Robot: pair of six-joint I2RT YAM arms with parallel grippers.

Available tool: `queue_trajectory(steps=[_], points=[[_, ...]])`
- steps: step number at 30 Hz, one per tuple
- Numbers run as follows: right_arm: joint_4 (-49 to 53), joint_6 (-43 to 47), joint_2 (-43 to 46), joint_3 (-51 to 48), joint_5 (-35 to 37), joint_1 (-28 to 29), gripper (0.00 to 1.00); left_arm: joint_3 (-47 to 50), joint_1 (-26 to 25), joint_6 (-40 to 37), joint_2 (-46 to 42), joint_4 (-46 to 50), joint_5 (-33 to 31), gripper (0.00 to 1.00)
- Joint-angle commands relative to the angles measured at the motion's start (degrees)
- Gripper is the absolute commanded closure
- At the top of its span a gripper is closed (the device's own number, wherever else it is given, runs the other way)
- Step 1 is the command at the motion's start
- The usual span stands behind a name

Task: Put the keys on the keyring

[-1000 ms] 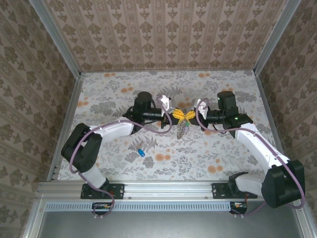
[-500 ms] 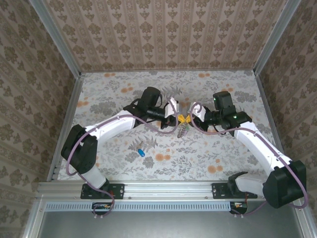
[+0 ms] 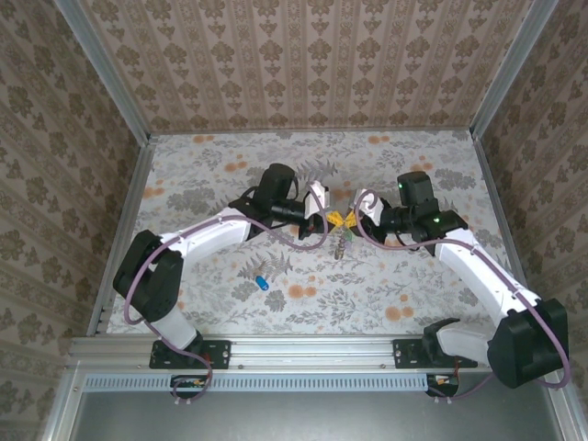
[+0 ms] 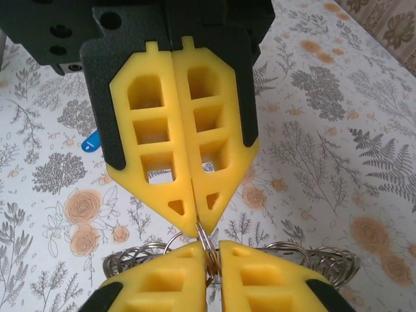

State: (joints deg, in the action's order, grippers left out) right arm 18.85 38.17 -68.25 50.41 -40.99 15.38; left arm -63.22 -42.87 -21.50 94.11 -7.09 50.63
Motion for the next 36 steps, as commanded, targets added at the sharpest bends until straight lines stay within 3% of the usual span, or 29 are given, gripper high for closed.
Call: queue_trajectory(steps=[1,15,18,19,21,26,30,34,36], points=[[-7.6,-3.4,-0.2,-1.1,-5.5,-0.9,0.84,2.0,-0.1,6.3,-1.0,-11.4,5.8,1.00],[-11.5,-5.6,-2.2,-3.0,-7.3,-3.8,0.81,7.9,1.8,19.1,0.2,-33.6,8.2,1.00],[-11.7,-5.9,-2.1,-3.0,-7.1,-4.0,0.84,8.6,1.9,20.6,0.5,-36.6,8.0,1.00],[-11.4,-5.9,-2.0,-2.7,-7.3,-4.1,0.92,8.6,1.8,20.8,0.6,-36.7,7.9,1.00],[-10.6,-5.9,-2.0,-1.9,-7.5,-4.1,0.95,8.6,1.8,20.4,0.7,-36.1,7.6,1.00],[-4.8,-3.1,-1.5,1.2,-6.5,-3.8,1.00,6.9,1.7,14.3,0.2,-25.1,5.5,1.00],[-1.2,-0.7,-0.9,3.0,-4.5,-2.9,1.00,3.3,0.6,5.6,-0.3,-9.7,1.8,0.80],[0.3,0.1,-0.1,3.8,-2.5,-1.7,1.00,-2.6,-1.3,-3.6,0.5,6.2,-1.5,0.76],[1.6,0.7,-0.2,4.5,-1.6,-0.9,1.00,-3.9,-1.8,-4.5,0.7,7.7,-2.3,0.76]])
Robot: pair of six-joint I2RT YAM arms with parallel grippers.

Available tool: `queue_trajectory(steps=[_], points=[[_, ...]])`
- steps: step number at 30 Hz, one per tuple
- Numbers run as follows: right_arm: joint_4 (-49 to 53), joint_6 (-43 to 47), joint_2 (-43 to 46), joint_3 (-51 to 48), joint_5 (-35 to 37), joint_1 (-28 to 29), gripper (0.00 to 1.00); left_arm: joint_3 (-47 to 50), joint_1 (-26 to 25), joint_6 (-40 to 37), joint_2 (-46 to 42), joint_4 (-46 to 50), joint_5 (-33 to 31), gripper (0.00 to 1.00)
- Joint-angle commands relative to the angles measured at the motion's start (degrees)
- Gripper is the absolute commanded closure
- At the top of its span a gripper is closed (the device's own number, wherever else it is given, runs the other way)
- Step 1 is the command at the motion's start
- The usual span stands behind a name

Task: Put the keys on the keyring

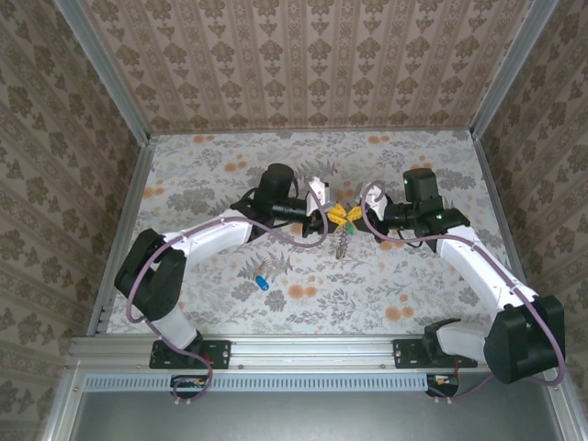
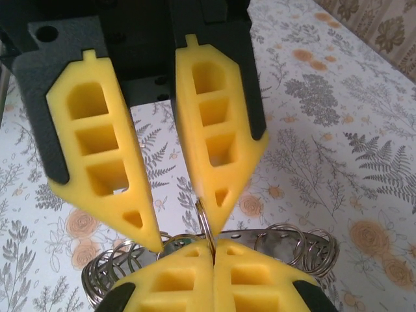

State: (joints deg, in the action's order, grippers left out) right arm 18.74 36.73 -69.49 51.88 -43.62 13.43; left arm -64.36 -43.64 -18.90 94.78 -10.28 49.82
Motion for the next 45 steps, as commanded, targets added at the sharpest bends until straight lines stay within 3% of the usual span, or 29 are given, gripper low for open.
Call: queue_trajectory(steps=[1,9,15,25,29,45], points=[[2.4,2.6,1.0,3.3,1.6,1.3,1.00,-2.9,-1.0,-7.0,0.2,10.7,-2.0,0.76],[5.1,4.0,1.3,4.3,3.8,2.7,1.00,-6.8,-1.7,-12.4,0.7,19.5,-6.0,0.98],[6.6,5.0,1.4,4.9,4.9,3.0,1.00,-7.1,-1.5,-13.7,0.2,20.7,-5.8,1.00],[-7.6,-2.7,-0.2,-2.0,-4.3,0.6,0.85,2.5,1.6,4.3,-3.0,-9.1,7.5,1.00],[-12.6,-4.9,-1.5,-3.4,-6.0,-0.1,0.83,4.5,2.4,9.5,-3.0,-16.9,9.1,1.00],[-15.1,-6.8,-3.7,-3.0,-8.2,-1.4,0.82,9.0,3.7,27.6,0.6,-45.3,11.7,1.00]])
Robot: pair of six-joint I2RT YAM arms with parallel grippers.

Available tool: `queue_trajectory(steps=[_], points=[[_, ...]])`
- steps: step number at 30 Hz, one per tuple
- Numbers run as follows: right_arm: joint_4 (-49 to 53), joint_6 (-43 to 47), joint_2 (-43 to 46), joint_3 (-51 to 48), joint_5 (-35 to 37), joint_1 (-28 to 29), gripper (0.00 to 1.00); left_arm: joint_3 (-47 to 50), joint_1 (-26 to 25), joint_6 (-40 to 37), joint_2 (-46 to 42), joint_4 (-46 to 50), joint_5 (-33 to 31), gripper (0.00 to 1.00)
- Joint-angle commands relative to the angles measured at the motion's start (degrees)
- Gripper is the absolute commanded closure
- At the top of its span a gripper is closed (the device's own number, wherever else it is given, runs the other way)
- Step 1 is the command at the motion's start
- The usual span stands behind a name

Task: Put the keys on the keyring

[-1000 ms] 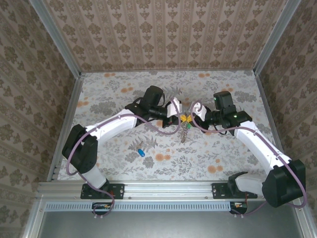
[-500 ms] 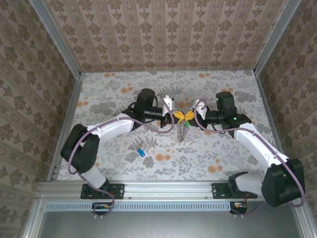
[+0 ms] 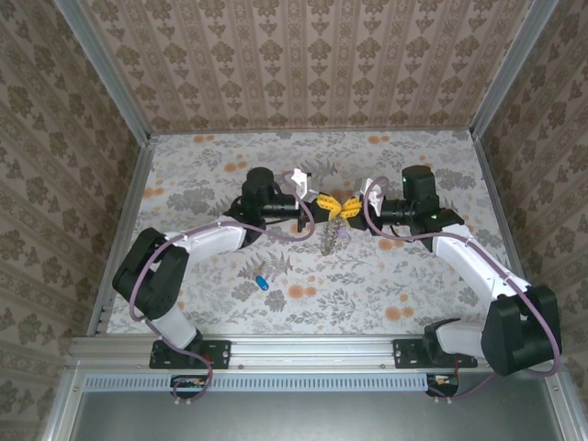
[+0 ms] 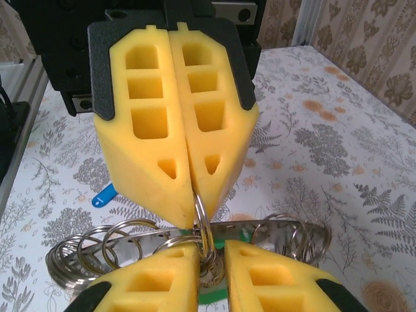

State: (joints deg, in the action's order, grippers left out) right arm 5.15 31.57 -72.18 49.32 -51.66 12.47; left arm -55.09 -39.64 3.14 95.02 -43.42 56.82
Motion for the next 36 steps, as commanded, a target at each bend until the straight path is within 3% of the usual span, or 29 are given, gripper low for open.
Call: queue_trajectory(steps=[1,6,12,17,32,35,36], points=[[-2.1,-2.2,-0.9,-0.5,-0.4,-0.5,0.84,-0.2,-0.3,5.5,0.6,-12.0,4.6,1.00],[-2.1,-2.0,1.2,-0.6,2.3,-0.5,0.76,0.2,-0.4,2.1,-0.5,-7.4,3.3,1.00],[7.7,4.1,4.9,1.0,7.7,-0.5,0.69,0.5,-0.2,-2.6,-2.2,-0.4,-0.3,1.00],[8.9,4.1,8.3,0.5,5.2,-0.5,0.68,0.5,-0.3,-2.9,-2.3,-0.5,-0.9,1.00],[0.5,-2.3,3.1,1.9,1.4,-0.3,0.72,-0.4,-1.2,-3.1,-2.0,-0.3,-0.1,1.00],[0.4,-2.5,2.2,2.2,1.3,-0.3,0.77,-0.5,-1.3,-3.1,-1.9,-0.2,0.0,1.00],[0.4,-2.5,1.9,2.2,1.0,-0.3,0.84,-0.6,-1.3,-3.1,-1.9,-0.3,0.1,1.00]])
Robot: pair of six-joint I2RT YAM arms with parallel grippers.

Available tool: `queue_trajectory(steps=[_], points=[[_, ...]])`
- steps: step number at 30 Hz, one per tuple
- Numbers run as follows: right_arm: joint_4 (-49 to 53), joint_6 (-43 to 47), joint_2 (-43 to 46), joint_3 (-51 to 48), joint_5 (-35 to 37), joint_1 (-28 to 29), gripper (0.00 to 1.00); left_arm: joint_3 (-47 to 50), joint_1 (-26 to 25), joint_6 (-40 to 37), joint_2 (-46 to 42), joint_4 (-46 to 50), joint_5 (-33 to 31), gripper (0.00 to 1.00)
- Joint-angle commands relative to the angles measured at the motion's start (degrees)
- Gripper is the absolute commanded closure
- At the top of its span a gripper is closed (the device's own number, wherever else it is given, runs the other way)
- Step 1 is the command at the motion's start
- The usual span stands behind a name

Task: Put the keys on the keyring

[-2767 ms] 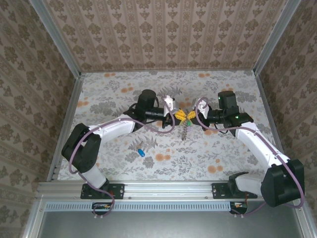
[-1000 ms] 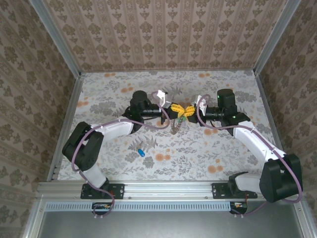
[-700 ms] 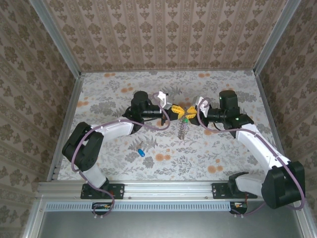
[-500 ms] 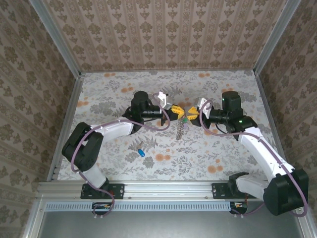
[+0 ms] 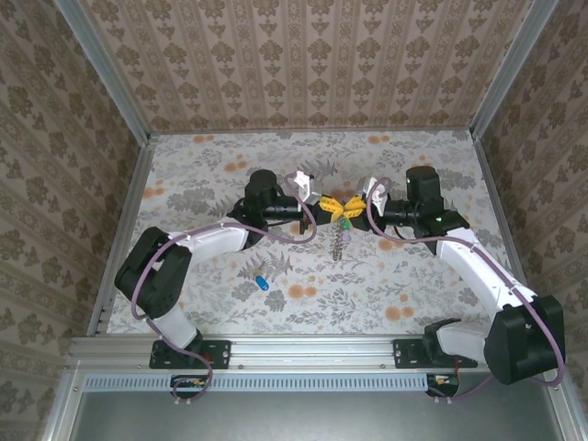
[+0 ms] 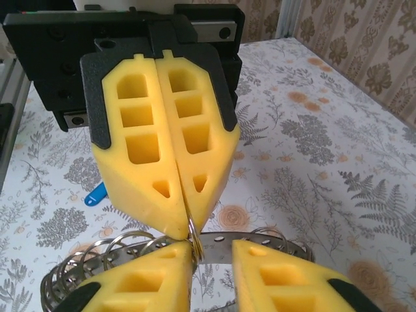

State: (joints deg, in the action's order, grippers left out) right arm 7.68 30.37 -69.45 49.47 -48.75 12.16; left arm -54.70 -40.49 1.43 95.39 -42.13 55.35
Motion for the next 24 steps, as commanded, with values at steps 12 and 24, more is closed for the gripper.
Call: queue_trajectory(steps=[12,24], points=[[5.0,1.3,0.7,3.9,0.7,0.2,1.00,-2.4,-0.2,-11.1,-4.3,15.6,-0.1,0.90],[17.5,9.1,0.9,8.2,10.5,3.9,1.00,-11.9,-0.9,-28.8,-5.5,45.9,-7.4,0.72]])
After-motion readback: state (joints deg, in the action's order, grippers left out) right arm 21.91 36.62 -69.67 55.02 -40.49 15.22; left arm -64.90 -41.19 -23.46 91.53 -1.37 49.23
